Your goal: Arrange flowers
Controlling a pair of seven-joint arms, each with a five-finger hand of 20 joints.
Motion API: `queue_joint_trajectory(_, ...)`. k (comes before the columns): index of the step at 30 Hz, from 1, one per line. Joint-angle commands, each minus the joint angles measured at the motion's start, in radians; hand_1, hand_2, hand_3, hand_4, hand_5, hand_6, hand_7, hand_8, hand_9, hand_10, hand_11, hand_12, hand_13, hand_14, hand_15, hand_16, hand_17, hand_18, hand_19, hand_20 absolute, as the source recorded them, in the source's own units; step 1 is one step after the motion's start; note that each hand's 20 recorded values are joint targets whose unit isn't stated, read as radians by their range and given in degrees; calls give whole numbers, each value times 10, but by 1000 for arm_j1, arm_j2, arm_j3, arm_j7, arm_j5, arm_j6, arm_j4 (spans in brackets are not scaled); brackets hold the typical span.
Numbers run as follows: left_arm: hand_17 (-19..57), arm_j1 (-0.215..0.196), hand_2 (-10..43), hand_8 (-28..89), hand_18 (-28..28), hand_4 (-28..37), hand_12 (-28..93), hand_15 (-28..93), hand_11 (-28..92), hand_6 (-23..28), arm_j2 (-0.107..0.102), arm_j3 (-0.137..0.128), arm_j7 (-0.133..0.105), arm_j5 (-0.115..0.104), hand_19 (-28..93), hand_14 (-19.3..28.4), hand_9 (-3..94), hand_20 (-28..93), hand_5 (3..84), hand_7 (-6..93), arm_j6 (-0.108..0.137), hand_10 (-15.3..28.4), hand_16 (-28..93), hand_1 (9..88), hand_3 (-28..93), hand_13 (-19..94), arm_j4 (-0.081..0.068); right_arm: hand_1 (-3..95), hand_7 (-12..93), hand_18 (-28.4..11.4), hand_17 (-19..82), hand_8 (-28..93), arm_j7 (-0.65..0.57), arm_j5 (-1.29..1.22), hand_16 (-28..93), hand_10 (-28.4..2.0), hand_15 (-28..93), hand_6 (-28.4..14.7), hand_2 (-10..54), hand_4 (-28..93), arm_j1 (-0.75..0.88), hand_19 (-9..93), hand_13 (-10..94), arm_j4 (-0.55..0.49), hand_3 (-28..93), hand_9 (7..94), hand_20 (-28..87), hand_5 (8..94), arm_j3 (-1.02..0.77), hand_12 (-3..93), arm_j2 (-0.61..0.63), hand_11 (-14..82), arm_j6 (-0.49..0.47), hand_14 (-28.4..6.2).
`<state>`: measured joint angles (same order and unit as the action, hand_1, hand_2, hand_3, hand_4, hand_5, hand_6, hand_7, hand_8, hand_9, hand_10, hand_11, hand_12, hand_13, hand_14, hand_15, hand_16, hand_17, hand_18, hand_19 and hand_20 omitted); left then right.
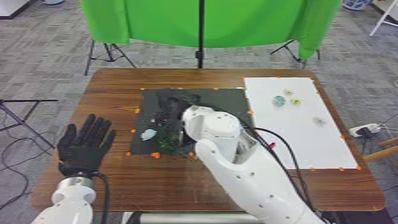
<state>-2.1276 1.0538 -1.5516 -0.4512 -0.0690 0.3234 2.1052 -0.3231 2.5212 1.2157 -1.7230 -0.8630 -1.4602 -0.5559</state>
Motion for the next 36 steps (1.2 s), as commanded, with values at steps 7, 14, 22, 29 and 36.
queue_joint_trajectory(7, -85, 1, 166, -103, 143, -283, 92, 424, 256, 109, 16, 6, 27, 8, 396, 163, 416, 126, 477, 131, 15, 164, -97, 272, 765, 303, -15, 334, 89, -278, 368, -106, 5, -31, 343, -220, 851, -40, 69, -184, 19, 932, 616, -19, 809, 646, 644, 643, -1, 330, -3, 551, -231, -196)
queue_joint_trajectory(14, -85, -31, 167, -103, 143, -283, 92, 421, 256, 109, 6, 9, 4, 2, 395, 163, 417, 125, 478, 131, 9, 164, -98, 272, 765, 303, 6, 335, 87, -279, 365, -106, 11, -22, 355, -221, 852, -30, 70, -176, 46, 932, 613, -48, 811, 637, 650, 590, 20, 336, 5, 549, -240, -199)
queue_joint_trajectory(22, -85, -22, 168, -103, 143, -283, 93, 422, 257, 109, 4, 13, 25, 1, 395, 163, 417, 125, 477, 131, 12, 164, -98, 272, 766, 303, -2, 347, 92, -278, 358, -108, 55, 1, 358, -221, 857, -25, 62, -182, 51, 932, 603, -47, 806, 628, 652, 596, 31, 333, -9, 551, -296, -200)
queue_joint_trajectory(29, -85, -19, 169, -103, 143, -283, 92, 422, 257, 109, 1, 12, 32, 1, 395, 163, 417, 125, 478, 131, 13, 164, -97, 271, 765, 302, -2, 350, 93, -277, 351, -110, 72, 9, 357, -221, 858, -24, 61, -189, 57, 932, 594, -39, 806, 617, 649, 596, 38, 327, -15, 547, -317, -200)
queue_joint_trajectory(36, -84, -18, 170, -103, 143, -283, 91, 423, 257, 109, 6, 11, 37, 0, 395, 163, 417, 125, 478, 130, 16, 164, -98, 270, 766, 303, -4, 365, 100, -274, 344, -111, 96, 21, 355, -217, 860, -16, 42, -195, 64, 932, 591, -55, 811, 612, 649, 592, 26, 321, -5, 551, -242, -198)
